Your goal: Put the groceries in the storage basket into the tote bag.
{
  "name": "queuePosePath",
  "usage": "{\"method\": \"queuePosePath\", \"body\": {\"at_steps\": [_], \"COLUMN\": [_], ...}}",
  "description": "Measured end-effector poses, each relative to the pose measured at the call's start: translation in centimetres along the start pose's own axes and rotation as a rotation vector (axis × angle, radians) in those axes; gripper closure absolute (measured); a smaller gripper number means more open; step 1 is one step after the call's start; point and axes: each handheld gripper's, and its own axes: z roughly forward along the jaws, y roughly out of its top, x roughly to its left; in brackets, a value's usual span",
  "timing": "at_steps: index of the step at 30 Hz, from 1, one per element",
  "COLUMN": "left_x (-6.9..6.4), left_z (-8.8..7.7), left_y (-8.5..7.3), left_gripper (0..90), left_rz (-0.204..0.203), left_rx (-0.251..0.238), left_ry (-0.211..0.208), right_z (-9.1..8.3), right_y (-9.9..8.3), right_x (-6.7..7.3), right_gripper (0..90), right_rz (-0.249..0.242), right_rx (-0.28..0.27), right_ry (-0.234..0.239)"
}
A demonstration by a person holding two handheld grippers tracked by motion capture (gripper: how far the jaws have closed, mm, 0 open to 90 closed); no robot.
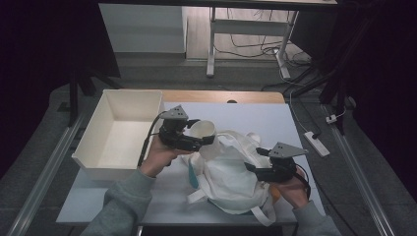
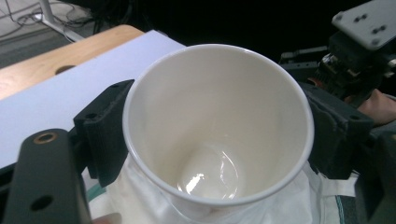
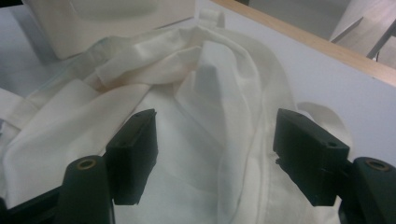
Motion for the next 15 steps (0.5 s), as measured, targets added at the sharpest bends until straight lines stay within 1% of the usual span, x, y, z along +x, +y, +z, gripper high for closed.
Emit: {"method": "queuePosePath", "body": {"at_steps": [4, 6, 8, 13, 15], "left_x": [-0.1, -0.1, -0.1, -0.3, -0.4], "left_z": [1.1, 1.6, 1.9, 2.6, 2.8], "left_y": [-0.2, -0.3, -0.4, -0.6, -0.6], "left_gripper": [19.8, 19.8, 19.8, 19.8, 19.8], "left_rz": [0.0, 0.002, 0.002, 0.004, 0.006], "left_rx": [0.025, 0.039, 0.045, 0.061, 0.064], "left_ry": [-0.007, -0.009, -0.005, -0.009, -0.013], "right_z": [0.2, 0.3, 0.5, 0.8, 1.0], "right_y": [0.5, 0.8, 1.1, 1.8, 2.1], "right_x": [0.5, 0.7, 0.9, 1.9, 2.3], "right_gripper": [27.9, 26.1, 25.5, 21.7, 18.7], "right_rz": [-0.012, -0.008, -0.002, -0.02, -0.032], "right_rx": [-0.012, -0.017, -0.025, -0.035, -0.039], "right_ry": [0.005, 0.005, 0.018, 0.024, 0.016]}}
